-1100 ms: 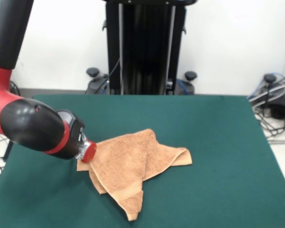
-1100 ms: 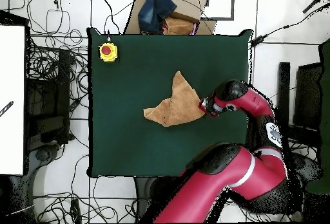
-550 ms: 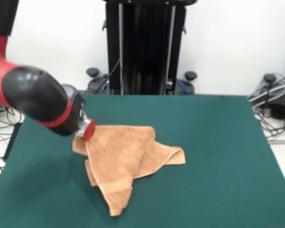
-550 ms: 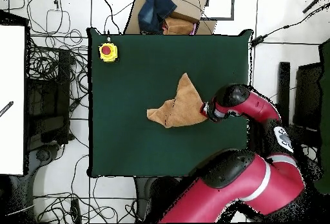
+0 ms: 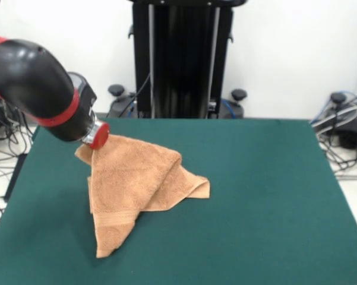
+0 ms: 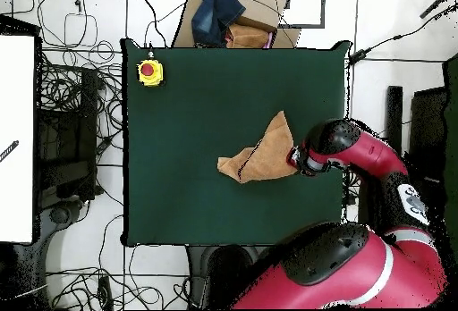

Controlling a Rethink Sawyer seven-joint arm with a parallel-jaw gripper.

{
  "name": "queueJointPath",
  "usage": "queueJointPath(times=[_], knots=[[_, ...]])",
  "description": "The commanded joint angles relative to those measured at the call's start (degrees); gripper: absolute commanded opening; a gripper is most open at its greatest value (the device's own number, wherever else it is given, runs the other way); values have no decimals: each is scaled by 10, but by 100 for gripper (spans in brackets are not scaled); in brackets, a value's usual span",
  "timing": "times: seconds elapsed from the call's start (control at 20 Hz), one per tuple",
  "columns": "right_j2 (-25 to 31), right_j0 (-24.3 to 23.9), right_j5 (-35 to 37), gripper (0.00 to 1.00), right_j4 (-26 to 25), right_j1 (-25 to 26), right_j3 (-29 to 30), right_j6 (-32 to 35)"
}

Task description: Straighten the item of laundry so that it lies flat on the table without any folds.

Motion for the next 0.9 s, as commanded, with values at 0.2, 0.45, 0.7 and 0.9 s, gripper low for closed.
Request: queueJointPath(times=[0.2, 0.45, 0.7, 0.9], knots=[[-14, 13, -89, 0, -13, -10, 100, 87], [-60, 40, -162, 0, 14, -94, 233, 187], [-102, 77, -188, 0, 52, -143, 308, 248], [-126, 103, -195, 0, 88, -169, 357, 272]])
